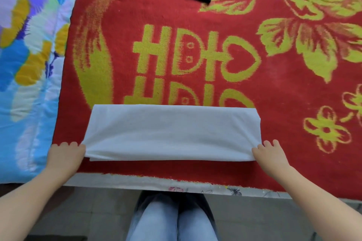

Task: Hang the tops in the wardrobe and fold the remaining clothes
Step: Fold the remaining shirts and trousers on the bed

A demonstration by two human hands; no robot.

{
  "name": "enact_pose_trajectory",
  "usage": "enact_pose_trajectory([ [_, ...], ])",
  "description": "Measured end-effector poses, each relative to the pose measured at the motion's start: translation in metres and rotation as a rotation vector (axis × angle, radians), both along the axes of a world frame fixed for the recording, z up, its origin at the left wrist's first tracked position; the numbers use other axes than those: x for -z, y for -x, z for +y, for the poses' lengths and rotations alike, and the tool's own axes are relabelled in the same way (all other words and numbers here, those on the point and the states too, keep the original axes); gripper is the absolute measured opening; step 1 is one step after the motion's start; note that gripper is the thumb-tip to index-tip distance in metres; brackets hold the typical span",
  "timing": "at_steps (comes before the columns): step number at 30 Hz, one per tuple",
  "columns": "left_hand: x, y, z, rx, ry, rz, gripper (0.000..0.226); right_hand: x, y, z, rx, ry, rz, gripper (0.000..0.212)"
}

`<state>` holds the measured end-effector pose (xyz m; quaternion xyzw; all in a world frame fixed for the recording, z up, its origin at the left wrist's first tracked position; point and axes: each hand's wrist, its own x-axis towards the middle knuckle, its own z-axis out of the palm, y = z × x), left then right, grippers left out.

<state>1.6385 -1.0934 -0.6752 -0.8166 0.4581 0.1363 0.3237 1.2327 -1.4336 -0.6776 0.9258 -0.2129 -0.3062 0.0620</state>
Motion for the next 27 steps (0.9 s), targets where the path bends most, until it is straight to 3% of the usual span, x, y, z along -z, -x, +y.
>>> enact_pose_trajectory([
  [2, 0.001, 0.016, 0.0, -0.023, -0.154, 0.007, 0.038, -0.001, -0.005, 0.007, 0.057, -0.035, 0.223, 0.046],
  [3, 0.0, 0.022, -0.004, -0.102, -0.177, -0.016, 0.041, 0.0, -0.005, 0.009, 0.118, -0.04, 0.232, 0.043],
  [4, 0.0, 0.03, -0.011, -0.19, -0.15, -0.018, 0.041, 0.001, -0.006, 0.01, 0.13, -0.025, 0.186, 0.039],
  [6, 0.002, 0.037, -0.029, -0.28, 0.019, -0.003, 0.037, 0.008, -0.011, 0.015, 0.238, -0.067, -0.095, 0.035],
  [9, 0.006, 0.051, -0.066, -0.273, 0.17, 0.144, 0.055, 0.011, -0.031, 0.013, 0.566, -0.069, -0.216, 0.015],
  [12, 0.009, 0.086, -0.094, -0.124, 0.161, 0.317, 0.067, 0.019, -0.041, 0.009, 1.194, -0.265, -0.177, 0.061],
  [15, 0.019, 0.111, -0.101, -0.138, -0.091, 0.45, 0.067, 0.029, -0.041, 0.01, 1.502, -0.401, -0.315, 0.084],
  [18, 0.024, 0.12, -0.097, -0.159, -0.136, 0.467, 0.064, 0.028, -0.038, 0.004, 1.635, -0.378, -0.452, 0.076],
  [22, 0.021, 0.124, -0.092, -0.13, -0.119, 0.448, 0.062, 0.006, -0.043, -0.006, 1.756, -0.583, -0.68, 0.007],
  [25, 0.017, 0.129, -0.084, -0.132, -0.113, 0.497, 0.063, -0.017, -0.066, -0.003, 1.6, -0.511, -0.684, 0.017],
  [27, 0.013, 0.134, -0.076, -0.173, -0.115, 0.549, 0.064, -0.041, -0.097, 0.013, 1.423, -0.411, -0.631, 0.008],
])
